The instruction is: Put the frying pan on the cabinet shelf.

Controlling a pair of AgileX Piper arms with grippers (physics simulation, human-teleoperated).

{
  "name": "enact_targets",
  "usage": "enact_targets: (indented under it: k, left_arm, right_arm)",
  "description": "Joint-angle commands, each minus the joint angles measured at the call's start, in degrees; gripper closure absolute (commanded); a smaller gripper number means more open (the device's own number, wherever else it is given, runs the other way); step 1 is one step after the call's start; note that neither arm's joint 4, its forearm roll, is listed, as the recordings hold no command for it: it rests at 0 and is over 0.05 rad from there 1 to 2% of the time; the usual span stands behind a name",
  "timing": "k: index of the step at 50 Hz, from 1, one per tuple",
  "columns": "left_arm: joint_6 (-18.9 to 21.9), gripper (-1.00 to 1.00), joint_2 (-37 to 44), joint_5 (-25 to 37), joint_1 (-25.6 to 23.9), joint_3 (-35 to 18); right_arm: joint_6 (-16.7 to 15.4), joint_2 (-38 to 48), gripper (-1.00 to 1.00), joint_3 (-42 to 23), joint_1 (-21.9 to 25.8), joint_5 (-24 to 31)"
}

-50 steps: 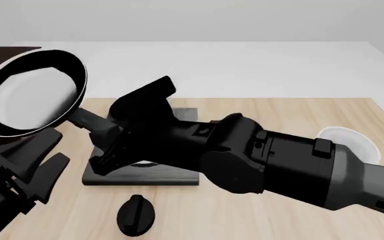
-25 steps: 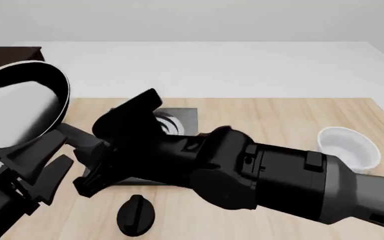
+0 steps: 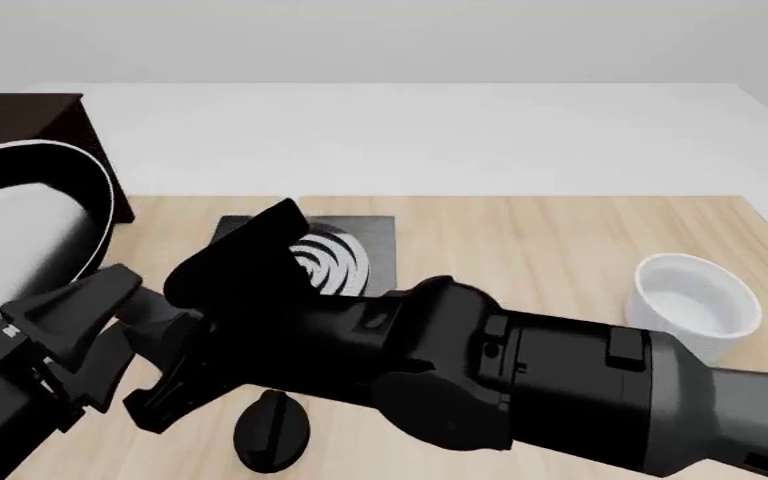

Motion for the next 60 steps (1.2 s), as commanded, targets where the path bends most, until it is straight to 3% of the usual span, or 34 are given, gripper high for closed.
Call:
enact_targets:
  k: [1, 19, 20, 39, 40, 52, 60]
  left_arm:
    - [-0.2, -1.00, 0.7, -0.9, 0.0, 0.9]
    - [0.1, -1.00, 0.0, -0.5, 0.2, 0.5]
    - [0.1, 1.00, 0.1, -0.3, 0.8, 0.5]
    - [0.5, 1.00, 0.4, 0.1, 2.9, 0.3]
    - [0.7, 1.00, 0.4, 0.1, 3.1, 0.3]
    - [1.7, 1.00, 0.2, 1.0, 3.4, -0.5]
    - [2.8, 1.00, 0.5, 1.1, 3.6, -0.8]
  right_arm:
    - [0.6, -1.4, 1.00, -1.0, 1.3, -1.1]
    - [1.1, -1.5, 1.00, 0.1, 2.5, -2.1]
    - [1.2, -1.6, 1.00, 0.2, 2.6, -2.2]
    - [0.4, -2.9, 1.00, 0.8, 3.2, -2.6]
    - [0.4, -3.4, -1.00, 0.8, 2.8, -2.5]
    - [1.2, -9.4, -1.00, 3.9, 1.0, -3.3]
    - [0.2, -16.0, -1.00, 4.3, -0.2, -0.1]
